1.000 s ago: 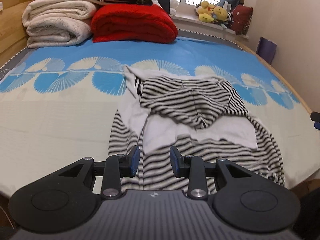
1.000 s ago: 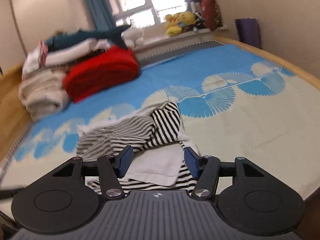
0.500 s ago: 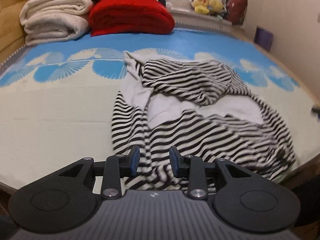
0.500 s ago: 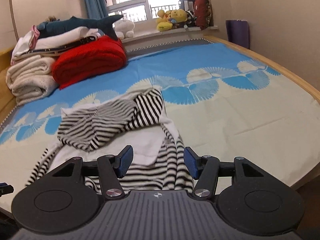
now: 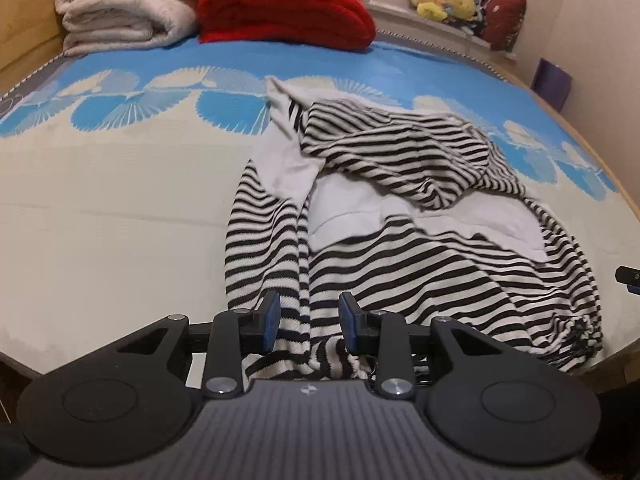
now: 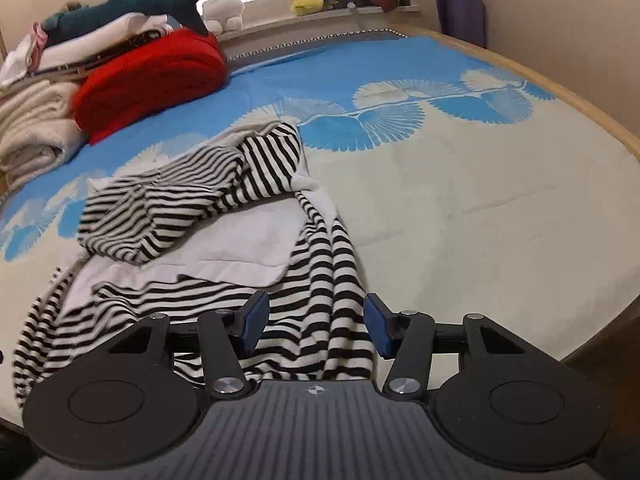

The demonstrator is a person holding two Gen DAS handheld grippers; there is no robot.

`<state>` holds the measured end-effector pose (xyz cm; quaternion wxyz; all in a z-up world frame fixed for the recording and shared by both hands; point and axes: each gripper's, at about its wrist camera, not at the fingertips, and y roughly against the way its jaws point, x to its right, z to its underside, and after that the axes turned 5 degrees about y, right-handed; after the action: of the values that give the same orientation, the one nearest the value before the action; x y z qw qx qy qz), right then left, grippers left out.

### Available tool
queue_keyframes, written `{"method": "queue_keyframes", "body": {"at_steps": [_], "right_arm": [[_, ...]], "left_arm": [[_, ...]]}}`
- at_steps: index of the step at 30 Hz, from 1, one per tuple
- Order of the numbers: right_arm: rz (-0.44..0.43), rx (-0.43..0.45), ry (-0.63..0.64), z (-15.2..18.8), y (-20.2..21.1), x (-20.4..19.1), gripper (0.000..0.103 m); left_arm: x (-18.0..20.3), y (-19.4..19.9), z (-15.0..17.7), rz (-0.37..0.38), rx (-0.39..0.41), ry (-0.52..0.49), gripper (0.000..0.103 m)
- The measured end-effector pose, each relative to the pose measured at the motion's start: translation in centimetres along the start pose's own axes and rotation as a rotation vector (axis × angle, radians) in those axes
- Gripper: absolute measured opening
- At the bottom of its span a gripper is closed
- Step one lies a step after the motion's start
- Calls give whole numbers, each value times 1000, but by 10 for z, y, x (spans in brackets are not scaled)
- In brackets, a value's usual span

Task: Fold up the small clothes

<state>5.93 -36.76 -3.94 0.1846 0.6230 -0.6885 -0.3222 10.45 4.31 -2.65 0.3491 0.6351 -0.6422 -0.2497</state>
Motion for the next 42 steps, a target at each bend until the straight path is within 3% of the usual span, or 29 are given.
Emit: {"method": "queue_keyframes", "body": {"at_steps": [7, 12, 14, 16, 22, 28, 38, 41, 42], "right_arm": [[-31, -9, -52, -5, -4, 5, 54], [-16, -26, -57, -5, -12, 9, 54], [-16, -46, -85, -5, -17, 15, 55], [-7, -79, -110, -2, -23, 20, 55], [-13, -178, -201, 6, -43, 33, 60], [-12, -239, -181, 14, -59, 24, 60], [15, -280, -158, 27, -73, 18, 60], [14, -279, -140, 28, -72, 15, 60], [13, -279, -135, 29, -71, 14, 60]], "left_arm": [[-4, -9, -1, -5, -19, 54, 35], [-32, -17, -8, 14, -56, 232, 37], [-43, -24, -8, 29, -95, 309, 42], [-52, -32, -7, 26, -133, 376, 54], [-68, -53, -2, 13, -214, 492, 69], [-66, -67, 7, -10, -264, 485, 72], [-46, -66, 8, 10, -240, 387, 72], [-43, -71, 11, -24, -260, 346, 65], [-42, -71, 11, -40, -260, 322, 57]]}}
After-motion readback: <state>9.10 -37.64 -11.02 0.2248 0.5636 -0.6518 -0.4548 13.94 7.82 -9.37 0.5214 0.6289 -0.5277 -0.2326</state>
